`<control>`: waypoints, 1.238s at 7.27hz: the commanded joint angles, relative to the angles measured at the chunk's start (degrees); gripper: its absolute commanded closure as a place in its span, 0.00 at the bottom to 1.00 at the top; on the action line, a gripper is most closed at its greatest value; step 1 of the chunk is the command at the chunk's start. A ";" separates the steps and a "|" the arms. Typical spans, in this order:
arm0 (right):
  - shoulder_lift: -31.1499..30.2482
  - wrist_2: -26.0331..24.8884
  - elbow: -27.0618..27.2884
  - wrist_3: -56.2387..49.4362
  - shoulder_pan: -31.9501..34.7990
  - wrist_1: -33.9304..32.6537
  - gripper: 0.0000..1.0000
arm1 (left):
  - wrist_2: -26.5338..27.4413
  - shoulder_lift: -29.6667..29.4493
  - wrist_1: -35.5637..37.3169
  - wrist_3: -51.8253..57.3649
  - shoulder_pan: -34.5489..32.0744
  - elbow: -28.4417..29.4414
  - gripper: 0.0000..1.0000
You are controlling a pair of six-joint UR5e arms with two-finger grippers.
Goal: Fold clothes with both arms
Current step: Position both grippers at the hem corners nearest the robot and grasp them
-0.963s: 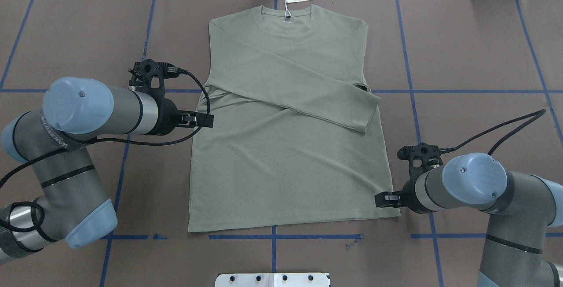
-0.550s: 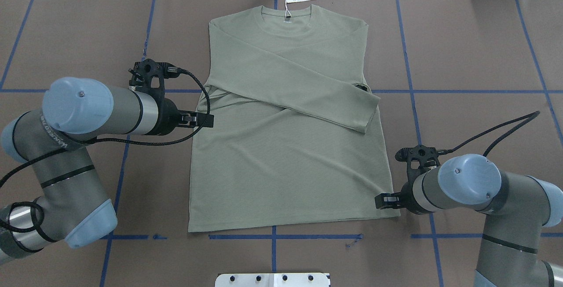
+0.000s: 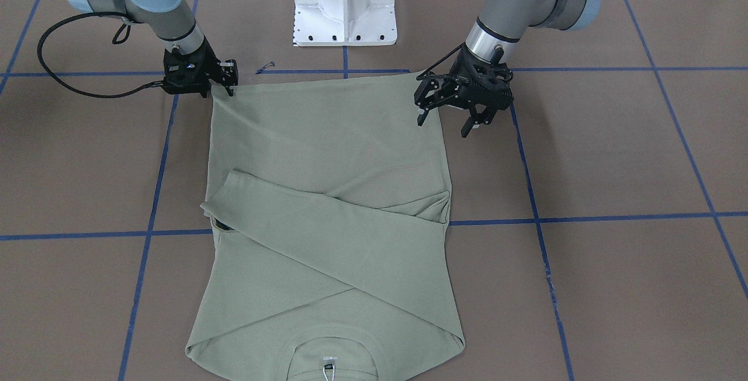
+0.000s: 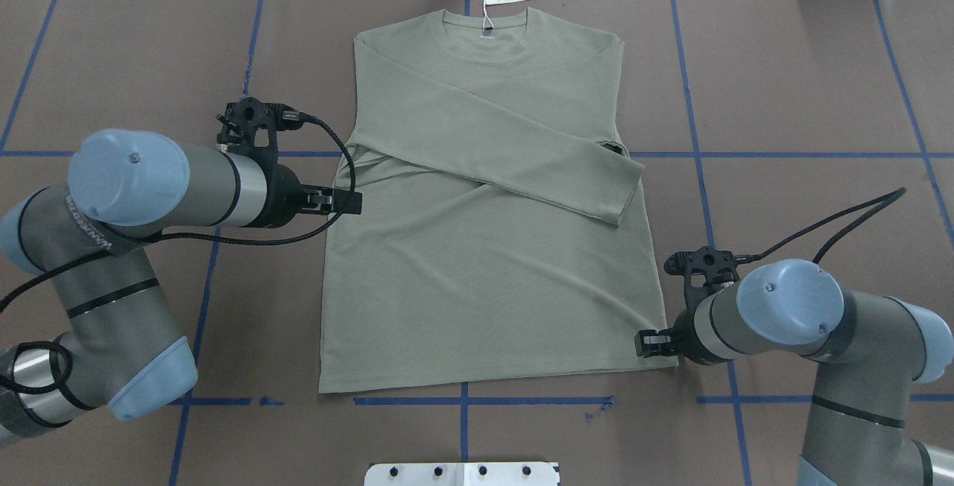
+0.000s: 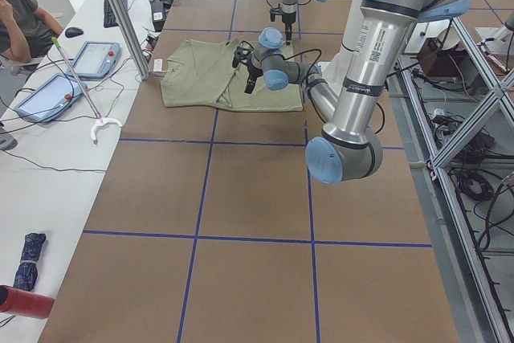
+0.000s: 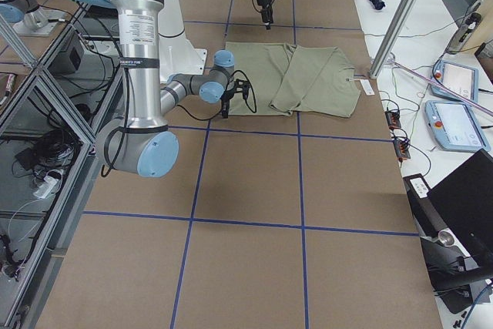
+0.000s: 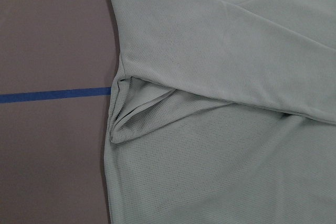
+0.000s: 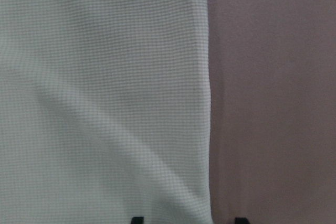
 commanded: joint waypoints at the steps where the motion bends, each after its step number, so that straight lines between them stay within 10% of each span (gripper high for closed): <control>1: 0.06 0.25 -0.12 0.00 0.09 0.01 0.73 | 0.06 0.00 0.03 -0.03 -0.03 -0.06 0.00; 3: 0.05 0.51 -0.12 0.00 0.09 0.01 0.77 | 0.06 -0.08 0.03 -0.03 -0.03 -0.06 0.00; 4: 0.14 0.60 0.23 0.09 0.17 0.01 0.99 | 0.06 -0.08 0.03 -0.03 -0.03 0.03 0.00; 9: -0.12 0.15 6.64 1.50 2.89 0.09 1.00 | -0.73 2.46 0.20 -12.65 4.35 0.39 0.00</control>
